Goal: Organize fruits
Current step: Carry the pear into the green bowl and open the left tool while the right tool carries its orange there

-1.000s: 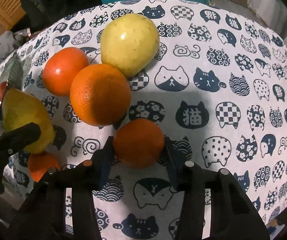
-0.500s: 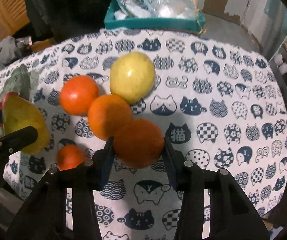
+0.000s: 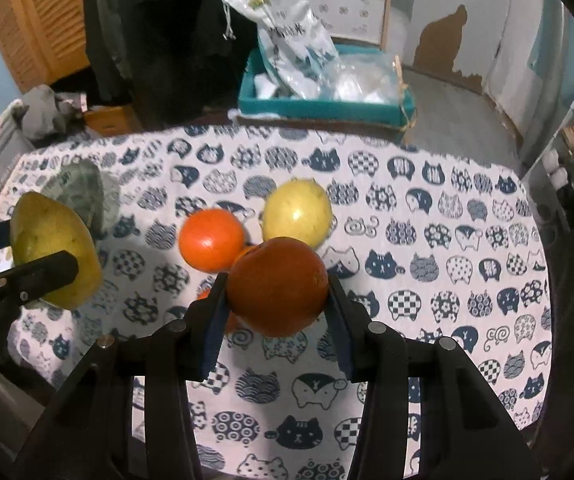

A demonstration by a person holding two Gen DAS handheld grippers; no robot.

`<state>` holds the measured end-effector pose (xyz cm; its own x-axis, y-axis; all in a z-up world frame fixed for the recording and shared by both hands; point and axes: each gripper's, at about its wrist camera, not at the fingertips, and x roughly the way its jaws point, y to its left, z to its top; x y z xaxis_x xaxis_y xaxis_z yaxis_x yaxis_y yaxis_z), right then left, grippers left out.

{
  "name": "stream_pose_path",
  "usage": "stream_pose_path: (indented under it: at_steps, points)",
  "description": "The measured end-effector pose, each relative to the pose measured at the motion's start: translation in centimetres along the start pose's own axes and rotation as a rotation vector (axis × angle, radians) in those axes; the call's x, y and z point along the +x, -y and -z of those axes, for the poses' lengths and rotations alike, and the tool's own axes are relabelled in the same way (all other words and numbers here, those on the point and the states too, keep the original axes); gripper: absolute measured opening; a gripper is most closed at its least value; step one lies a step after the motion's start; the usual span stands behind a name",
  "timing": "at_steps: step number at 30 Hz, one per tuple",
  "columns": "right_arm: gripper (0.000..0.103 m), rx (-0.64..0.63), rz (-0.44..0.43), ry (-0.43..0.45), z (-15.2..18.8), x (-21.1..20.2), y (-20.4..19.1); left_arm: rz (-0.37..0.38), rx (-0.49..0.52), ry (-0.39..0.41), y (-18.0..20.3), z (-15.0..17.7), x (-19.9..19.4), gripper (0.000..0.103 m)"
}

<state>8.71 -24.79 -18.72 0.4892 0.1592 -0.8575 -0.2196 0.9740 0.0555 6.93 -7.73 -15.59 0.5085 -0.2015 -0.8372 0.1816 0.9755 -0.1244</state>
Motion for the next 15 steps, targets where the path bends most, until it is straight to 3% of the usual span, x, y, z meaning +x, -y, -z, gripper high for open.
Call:
stream_pose_path:
  at_steps: [15]
  points:
    - [0.045, -0.053, -0.062, 0.115, -2.7, -4.4, -4.2, -0.014, -0.055, 0.088, -3.5, 0.1, -4.7, 0.071]
